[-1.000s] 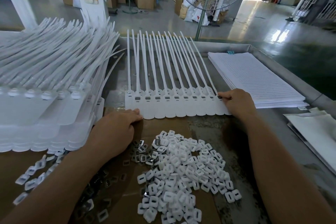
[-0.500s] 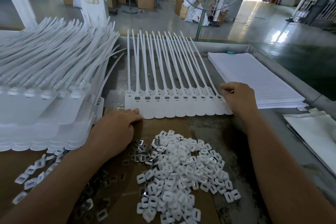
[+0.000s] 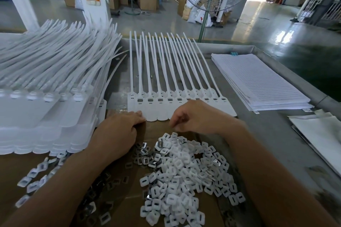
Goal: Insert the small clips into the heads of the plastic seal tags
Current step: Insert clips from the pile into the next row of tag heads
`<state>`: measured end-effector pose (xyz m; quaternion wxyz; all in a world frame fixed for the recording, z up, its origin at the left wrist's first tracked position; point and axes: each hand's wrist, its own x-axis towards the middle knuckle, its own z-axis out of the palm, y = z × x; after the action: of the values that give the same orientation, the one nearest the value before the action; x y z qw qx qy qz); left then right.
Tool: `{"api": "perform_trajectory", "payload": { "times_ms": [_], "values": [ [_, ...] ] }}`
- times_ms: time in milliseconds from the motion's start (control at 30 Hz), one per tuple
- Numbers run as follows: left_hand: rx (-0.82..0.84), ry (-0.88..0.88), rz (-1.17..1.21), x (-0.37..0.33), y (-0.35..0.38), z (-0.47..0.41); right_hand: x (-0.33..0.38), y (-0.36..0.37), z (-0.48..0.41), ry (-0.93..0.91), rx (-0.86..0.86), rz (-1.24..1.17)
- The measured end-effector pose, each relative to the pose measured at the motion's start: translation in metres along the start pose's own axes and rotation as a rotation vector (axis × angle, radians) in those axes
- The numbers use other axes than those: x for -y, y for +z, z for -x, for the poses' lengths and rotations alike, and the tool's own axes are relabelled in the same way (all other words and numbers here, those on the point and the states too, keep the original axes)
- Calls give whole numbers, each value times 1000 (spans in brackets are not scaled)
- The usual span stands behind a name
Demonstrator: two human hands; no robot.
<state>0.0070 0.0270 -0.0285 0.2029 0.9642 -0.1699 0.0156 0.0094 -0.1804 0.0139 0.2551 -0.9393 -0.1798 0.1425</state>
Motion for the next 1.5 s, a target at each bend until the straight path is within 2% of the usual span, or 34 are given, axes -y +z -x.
{"api": "perform_trajectory", "payload": {
  "times_ms": [167, 500, 800, 1033, 1200, 1500],
  "values": [
    [-1, 4, -5, 0, 0, 1, 2, 7, -1, 54, 42, -44],
    [2, -8, -13, 0, 0, 0, 2, 5, 1, 27, 109, 63],
    [1, -1, -29, -2, -1, 1, -6, 3, -3, 46, -83, -129],
    [11, 11, -42, -4, 0, 2, -1, 7, -17, 51, -208, -157],
    [-34, 26, -42, -4, 1, 3, 11, 5, -41, 59, -244, -105],
    [-67, 48, -56, -3, 3, 3, 33, 20, -85, 47, -317, -219]
  ]
}}
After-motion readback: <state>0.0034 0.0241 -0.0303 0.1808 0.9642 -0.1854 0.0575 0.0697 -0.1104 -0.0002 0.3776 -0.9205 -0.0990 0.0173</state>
